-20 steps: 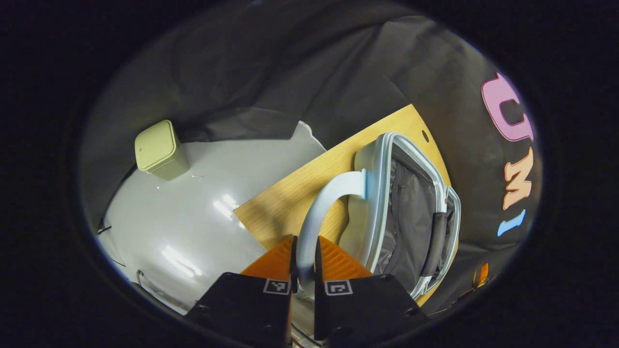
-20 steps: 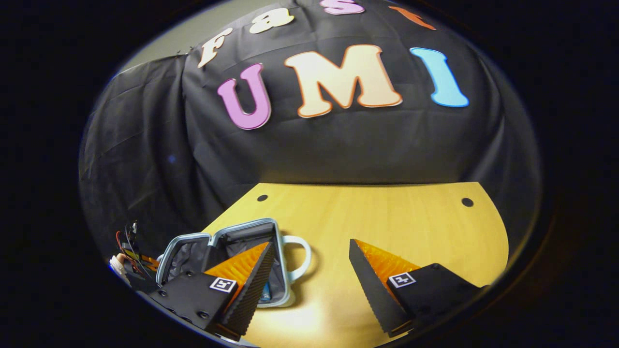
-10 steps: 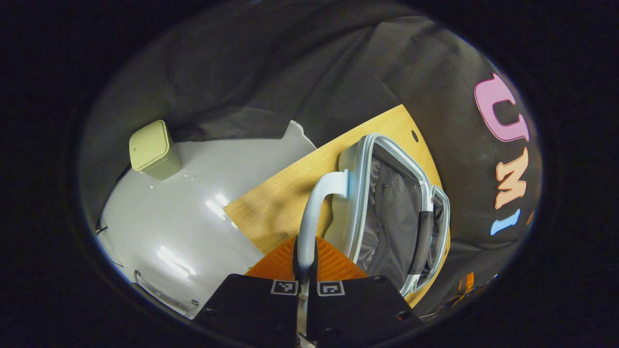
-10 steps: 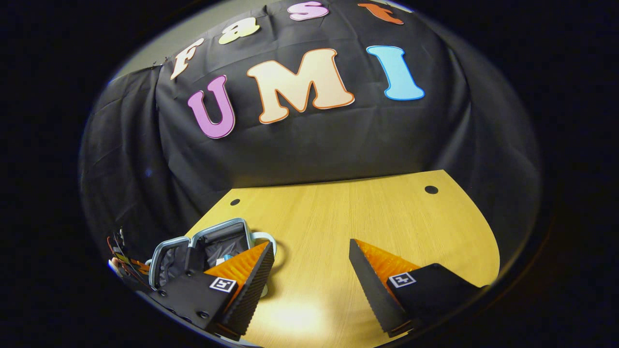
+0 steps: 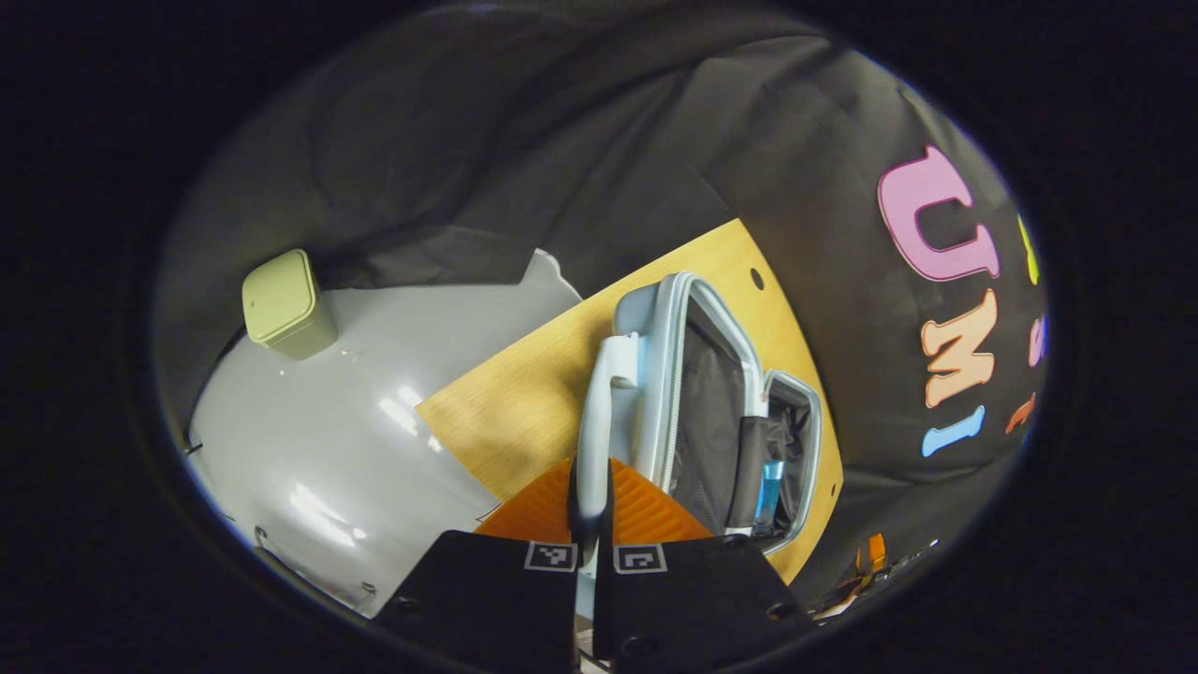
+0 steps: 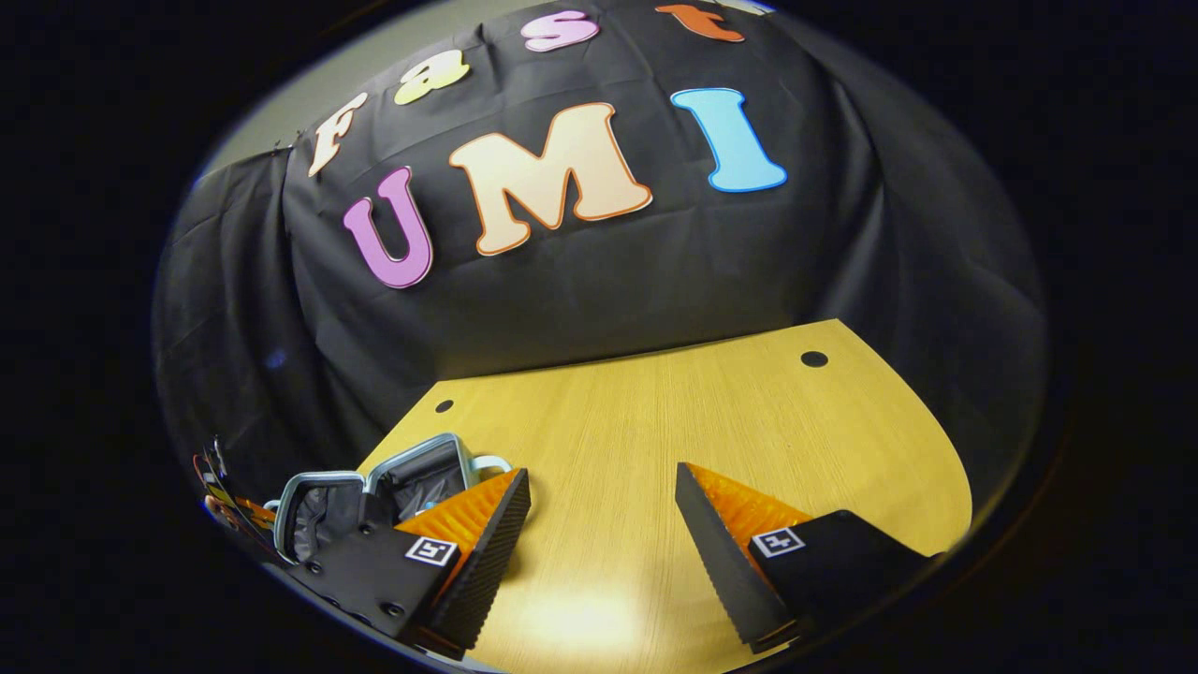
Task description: First open the suitcase, pack the skin care products into it, and then close the suitcase.
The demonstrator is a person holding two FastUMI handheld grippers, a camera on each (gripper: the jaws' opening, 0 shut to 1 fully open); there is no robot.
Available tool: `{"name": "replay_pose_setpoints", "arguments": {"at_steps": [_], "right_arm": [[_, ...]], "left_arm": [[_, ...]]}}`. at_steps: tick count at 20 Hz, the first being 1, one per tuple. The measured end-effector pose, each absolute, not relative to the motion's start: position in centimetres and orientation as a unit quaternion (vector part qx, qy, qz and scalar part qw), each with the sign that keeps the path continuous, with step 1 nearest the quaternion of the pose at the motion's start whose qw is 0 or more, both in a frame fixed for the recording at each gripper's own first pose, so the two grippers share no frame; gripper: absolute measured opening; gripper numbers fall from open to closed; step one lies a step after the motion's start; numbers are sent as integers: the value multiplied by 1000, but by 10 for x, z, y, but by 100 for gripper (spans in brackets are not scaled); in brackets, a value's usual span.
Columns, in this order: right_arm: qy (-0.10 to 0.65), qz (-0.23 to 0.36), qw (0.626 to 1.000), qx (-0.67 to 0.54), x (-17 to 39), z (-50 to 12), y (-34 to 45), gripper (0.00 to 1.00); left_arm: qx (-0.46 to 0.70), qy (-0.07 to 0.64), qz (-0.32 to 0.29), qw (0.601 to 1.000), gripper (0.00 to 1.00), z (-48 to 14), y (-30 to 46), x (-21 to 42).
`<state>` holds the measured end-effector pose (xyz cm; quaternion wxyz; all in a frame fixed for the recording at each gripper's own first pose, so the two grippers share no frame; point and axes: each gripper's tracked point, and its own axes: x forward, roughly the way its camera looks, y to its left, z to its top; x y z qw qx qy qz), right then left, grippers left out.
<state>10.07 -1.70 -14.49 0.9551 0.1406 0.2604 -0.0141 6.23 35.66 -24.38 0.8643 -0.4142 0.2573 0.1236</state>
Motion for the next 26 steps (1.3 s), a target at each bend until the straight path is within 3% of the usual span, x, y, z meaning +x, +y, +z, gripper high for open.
{"name": "replay_pose_setpoints", "arguments": {"at_steps": [2, 12, 26], "right_arm": [[259, -21, 954, 150, 102, -146, -27, 98], [247, -49, 955, 155, 94, -148, -85, 98], [243, -61, 954, 164, 71, -152, -134, 97]], "left_arm": [[-411, 248, 118, 869, 0, -221, 349, 64], [-339, 223, 89, 910, 0, -123, 287, 80], [-257, 215, -30, 942, 0, -43, 139, 149]]}}
